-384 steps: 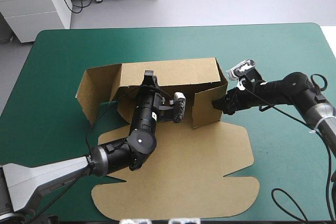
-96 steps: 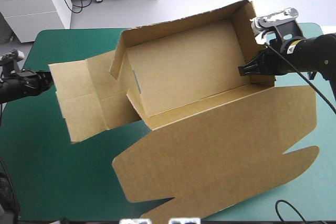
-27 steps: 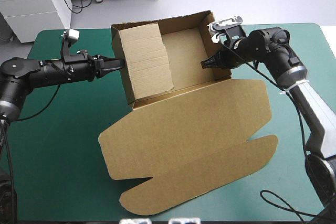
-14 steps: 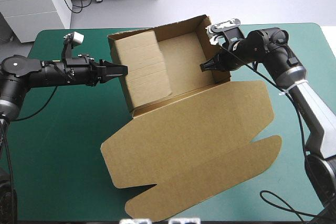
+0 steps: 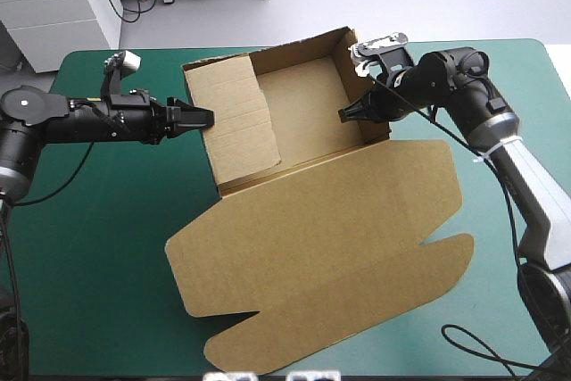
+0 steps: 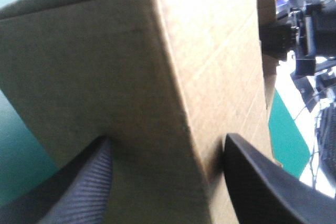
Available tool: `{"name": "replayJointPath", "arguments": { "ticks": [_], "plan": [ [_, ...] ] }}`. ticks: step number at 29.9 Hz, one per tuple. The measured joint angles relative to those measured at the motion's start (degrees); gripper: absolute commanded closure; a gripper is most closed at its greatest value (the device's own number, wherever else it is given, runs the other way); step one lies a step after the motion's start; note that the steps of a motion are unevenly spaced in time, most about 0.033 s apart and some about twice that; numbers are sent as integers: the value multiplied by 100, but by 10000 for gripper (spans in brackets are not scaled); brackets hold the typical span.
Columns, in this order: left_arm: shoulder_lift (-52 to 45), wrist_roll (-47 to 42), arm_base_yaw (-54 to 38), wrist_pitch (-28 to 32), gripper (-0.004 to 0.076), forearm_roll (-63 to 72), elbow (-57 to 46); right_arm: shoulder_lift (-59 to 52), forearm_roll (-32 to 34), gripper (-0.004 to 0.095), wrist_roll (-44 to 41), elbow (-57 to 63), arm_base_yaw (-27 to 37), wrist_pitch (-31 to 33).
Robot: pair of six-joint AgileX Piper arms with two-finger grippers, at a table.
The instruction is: Fold the box
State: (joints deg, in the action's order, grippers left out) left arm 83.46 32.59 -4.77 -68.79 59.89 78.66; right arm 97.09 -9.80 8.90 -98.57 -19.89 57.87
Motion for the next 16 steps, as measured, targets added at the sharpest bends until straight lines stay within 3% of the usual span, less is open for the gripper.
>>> {"name": "replayJointPath", "arguments": {
  "ticks": [7,16],
  "plan": [
    [0,-1609,824,-65,284,-2230,984,0,372,920,-259,0,-290,-118],
    [0,-4311,2531,221,284,-5152,1111,38,672,920,-524,4,-434,-288]
  ]
}}
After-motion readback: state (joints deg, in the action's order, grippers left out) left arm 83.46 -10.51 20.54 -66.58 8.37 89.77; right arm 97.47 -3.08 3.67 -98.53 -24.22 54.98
